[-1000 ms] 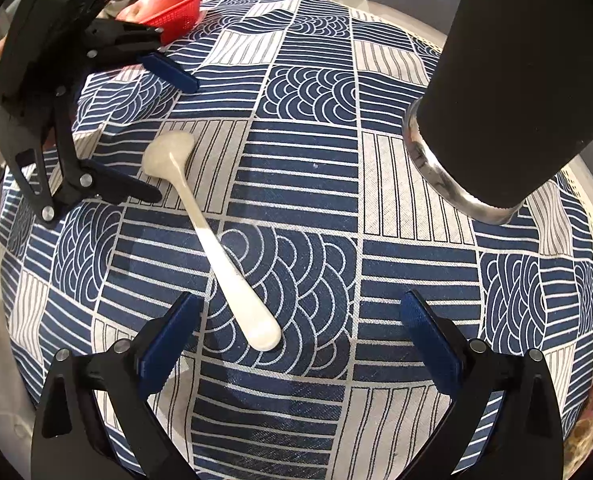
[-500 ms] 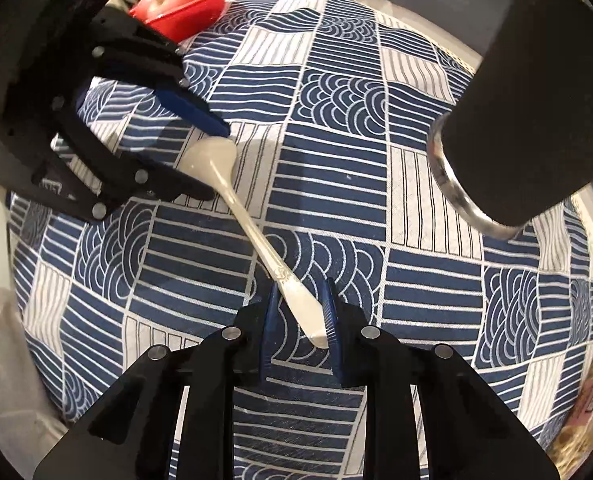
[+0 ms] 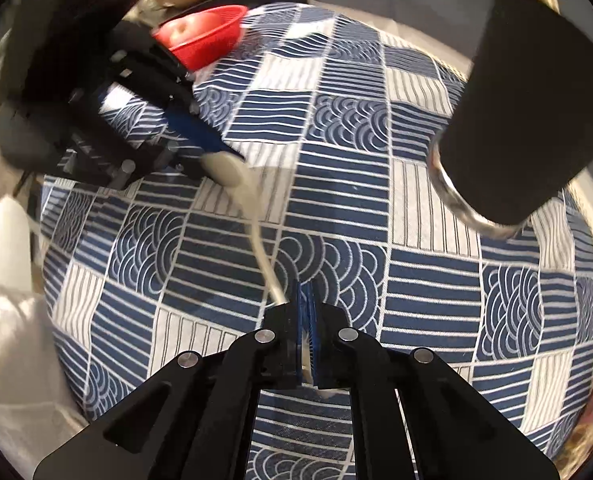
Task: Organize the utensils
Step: 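Close the left gripper on the white spoon handle and lift it, then carry the held spoon over the black holder with the left gripper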
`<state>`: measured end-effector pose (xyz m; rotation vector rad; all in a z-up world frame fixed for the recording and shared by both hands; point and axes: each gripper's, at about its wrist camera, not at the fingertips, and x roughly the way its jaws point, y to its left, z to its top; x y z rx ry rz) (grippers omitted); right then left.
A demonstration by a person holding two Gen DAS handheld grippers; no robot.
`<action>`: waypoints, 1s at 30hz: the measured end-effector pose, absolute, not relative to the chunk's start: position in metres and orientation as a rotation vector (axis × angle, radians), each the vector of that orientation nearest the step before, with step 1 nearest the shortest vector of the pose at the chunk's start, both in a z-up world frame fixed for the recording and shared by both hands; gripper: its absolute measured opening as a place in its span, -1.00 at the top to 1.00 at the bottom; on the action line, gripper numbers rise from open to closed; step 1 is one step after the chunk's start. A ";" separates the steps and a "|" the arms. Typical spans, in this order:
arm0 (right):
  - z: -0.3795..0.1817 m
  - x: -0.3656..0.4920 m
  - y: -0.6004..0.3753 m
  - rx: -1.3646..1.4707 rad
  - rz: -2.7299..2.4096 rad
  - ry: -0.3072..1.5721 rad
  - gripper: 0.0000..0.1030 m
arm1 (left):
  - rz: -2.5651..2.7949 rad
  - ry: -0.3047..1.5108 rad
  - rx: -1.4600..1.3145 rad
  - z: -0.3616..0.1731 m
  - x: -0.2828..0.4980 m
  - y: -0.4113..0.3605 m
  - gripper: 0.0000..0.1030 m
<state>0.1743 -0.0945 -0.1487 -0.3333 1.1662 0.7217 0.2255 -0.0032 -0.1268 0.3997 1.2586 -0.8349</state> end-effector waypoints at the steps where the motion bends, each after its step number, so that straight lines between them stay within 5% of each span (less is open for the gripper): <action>1: -0.148 0.174 -0.095 -0.334 0.731 1.168 0.71 | -0.836 1.264 0.411 -0.127 0.226 -0.005 0.89; 3: -0.149 0.172 -0.093 -0.359 0.730 1.160 0.45 | -0.831 1.255 0.463 -0.128 0.223 -0.009 0.87; 17: -0.127 0.168 -0.108 -0.316 0.822 1.167 0.36 | -0.803 1.273 0.431 -0.112 0.217 -0.014 0.90; 19: -0.131 0.164 -0.106 -0.339 0.844 1.194 0.45 | -0.806 1.271 0.411 -0.106 0.217 -0.017 0.91; 20: -0.133 0.162 -0.106 -0.359 0.848 1.206 0.82 | -0.807 1.265 0.409 -0.103 0.216 -0.018 0.91; 21: -0.134 0.162 -0.106 -0.370 0.848 1.211 0.90 | -0.807 1.260 0.412 -0.099 0.215 -0.019 0.91; 30: -0.113 0.168 -0.125 -0.334 0.848 1.191 0.99 | -0.794 1.213 0.430 -0.069 0.216 -0.031 0.91</action>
